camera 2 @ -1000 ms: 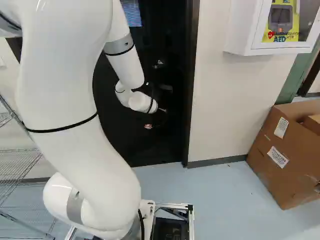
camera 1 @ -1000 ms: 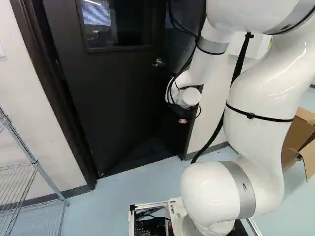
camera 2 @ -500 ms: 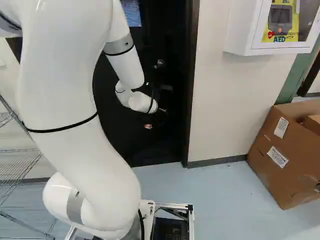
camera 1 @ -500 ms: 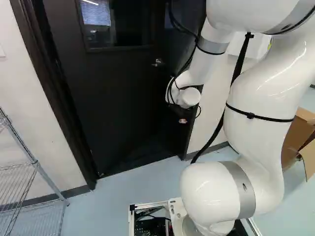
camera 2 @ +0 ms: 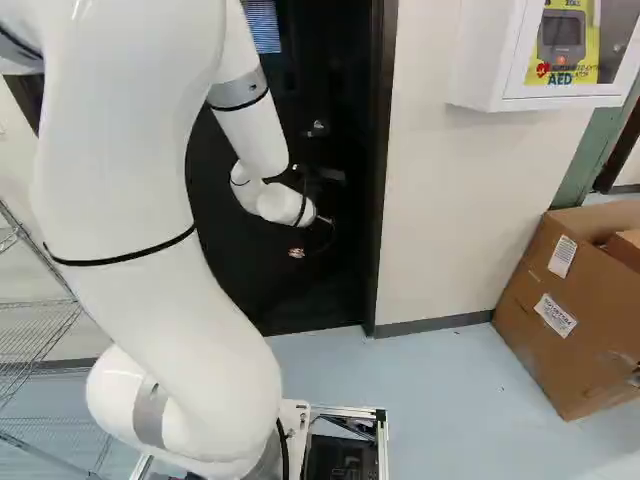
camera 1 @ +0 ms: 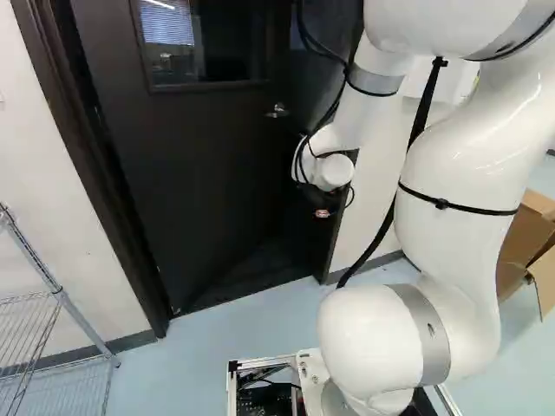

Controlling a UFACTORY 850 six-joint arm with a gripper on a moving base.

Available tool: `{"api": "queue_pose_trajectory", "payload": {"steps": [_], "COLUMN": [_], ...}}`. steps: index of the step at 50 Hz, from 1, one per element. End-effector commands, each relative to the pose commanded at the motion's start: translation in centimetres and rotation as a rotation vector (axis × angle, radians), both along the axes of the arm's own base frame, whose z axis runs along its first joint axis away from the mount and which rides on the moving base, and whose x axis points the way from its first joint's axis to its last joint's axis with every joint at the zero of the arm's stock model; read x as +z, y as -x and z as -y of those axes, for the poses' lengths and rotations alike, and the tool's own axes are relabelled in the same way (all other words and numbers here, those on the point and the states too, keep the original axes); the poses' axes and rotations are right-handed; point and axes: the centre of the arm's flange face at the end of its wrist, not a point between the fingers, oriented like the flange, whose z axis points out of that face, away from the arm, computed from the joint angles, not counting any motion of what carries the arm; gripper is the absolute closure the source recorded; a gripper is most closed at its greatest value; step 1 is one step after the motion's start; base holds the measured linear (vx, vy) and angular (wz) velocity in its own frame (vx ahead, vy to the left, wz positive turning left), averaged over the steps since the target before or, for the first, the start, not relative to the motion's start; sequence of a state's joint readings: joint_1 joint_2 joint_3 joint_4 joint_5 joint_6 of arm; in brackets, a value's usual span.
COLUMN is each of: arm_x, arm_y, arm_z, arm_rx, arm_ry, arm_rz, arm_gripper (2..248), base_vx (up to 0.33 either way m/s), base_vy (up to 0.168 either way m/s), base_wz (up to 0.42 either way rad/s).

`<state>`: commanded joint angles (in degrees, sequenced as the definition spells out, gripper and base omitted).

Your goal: Open the door and move inside

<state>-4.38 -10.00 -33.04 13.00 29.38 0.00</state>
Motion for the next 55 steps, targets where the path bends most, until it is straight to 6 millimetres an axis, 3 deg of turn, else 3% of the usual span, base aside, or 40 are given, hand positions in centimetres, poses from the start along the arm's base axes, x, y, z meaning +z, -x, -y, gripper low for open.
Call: {"api": "queue_pose_trajectory", "payload": {"steps": [55], "arm_x": [0.00], "arm_y": [0.00], "arm_z": [0.00], "arm_rx": [0.000], "arm_ry": [0.000], "arm_rz": [0.000], "arm_gripper": [3], "base_vx": [0.120], "base_vy": [0.080], "base_wz": [-0.018]}}
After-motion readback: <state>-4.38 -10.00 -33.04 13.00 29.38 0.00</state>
